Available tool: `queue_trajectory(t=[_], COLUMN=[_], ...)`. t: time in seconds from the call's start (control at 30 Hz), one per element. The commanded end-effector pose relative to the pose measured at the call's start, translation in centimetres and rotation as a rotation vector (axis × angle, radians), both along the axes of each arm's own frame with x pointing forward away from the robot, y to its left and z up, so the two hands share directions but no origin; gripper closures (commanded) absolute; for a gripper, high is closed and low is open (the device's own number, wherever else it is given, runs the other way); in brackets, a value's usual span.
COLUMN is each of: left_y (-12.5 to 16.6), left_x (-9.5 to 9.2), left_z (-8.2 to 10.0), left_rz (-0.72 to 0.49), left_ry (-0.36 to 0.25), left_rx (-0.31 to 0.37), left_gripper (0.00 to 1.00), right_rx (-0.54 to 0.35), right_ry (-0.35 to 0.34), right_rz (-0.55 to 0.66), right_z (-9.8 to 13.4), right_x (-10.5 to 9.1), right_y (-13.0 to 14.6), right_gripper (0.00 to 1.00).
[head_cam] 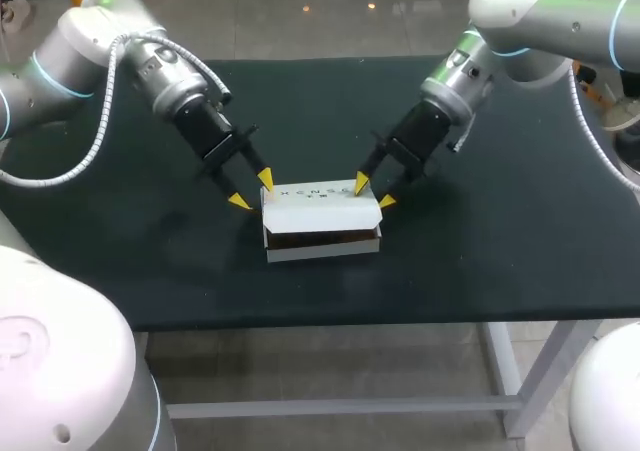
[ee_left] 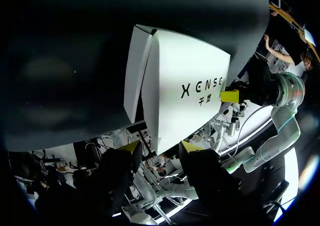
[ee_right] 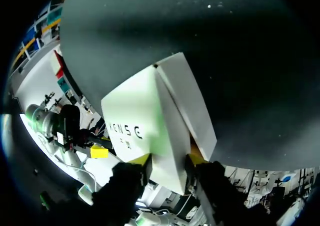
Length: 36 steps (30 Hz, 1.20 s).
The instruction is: Assemble the packaging by folding the flat box into shape, placing the metal phone stand inside, and closing the box properly
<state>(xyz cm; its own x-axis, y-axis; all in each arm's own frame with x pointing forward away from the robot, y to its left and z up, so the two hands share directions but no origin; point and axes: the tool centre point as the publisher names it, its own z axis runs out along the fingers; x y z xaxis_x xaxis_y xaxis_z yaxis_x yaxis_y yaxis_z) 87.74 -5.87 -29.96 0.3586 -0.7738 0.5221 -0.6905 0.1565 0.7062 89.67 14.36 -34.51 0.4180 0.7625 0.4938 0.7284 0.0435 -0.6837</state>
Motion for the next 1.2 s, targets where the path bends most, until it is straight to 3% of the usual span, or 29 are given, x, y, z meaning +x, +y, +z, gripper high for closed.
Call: queue_trajectory(t=[0.03,0.23,0.43,0.6,0.73,0.93,1.13,1.2], left_y=[-0.2,-0.8,-1.5,-1.8,-2.0,-1.9,-1.6,-1.8], left_x=[-0.5,-0.7,-0.6,-0.2,0.0,0.1,-0.3,-0.6], left_z=[1.4,2.4,3.6,4.6,5.4,6.2,6.5,6.6], left_rz=[0.044,-0.004,-0.091,-0.162,-0.221,-0.323,-0.528,-0.599], left_ry=[-0.125,-0.202,-0.319,-0.407,-0.49,-0.618,-0.83,-0.872], left_rx=[0.068,0.094,0.127,0.132,0.143,0.167,0.148,0.144], left_gripper=[0.45,0.4,0.31,0.18,0.0,0.0,0.0,0.0], right_rx=[-0.004,-0.004,-0.004,-0.004,-0.004,-0.004,-0.004,-0.004], right_ry=[0.0,0.0,0.0,0.0,0.0,0.0,0.0,0.0], right_rz=[0.001,-0.002,-0.002,-0.002,-0.002,-0.002,-0.002,-0.002], right_z=[-0.2,-0.2,-0.2,-0.2,-0.2,-0.2,-0.2,-0.2], right_x=[0.1,0.2,0.2,0.2,0.2,0.2,0.2,0.2], right_y=[0.2,0.1,0.1,0.1,0.1,0.1,0.1,0.1], right_gripper=[0.51,0.51,0.51,0.52,0.53,0.53,0.53,0.54])
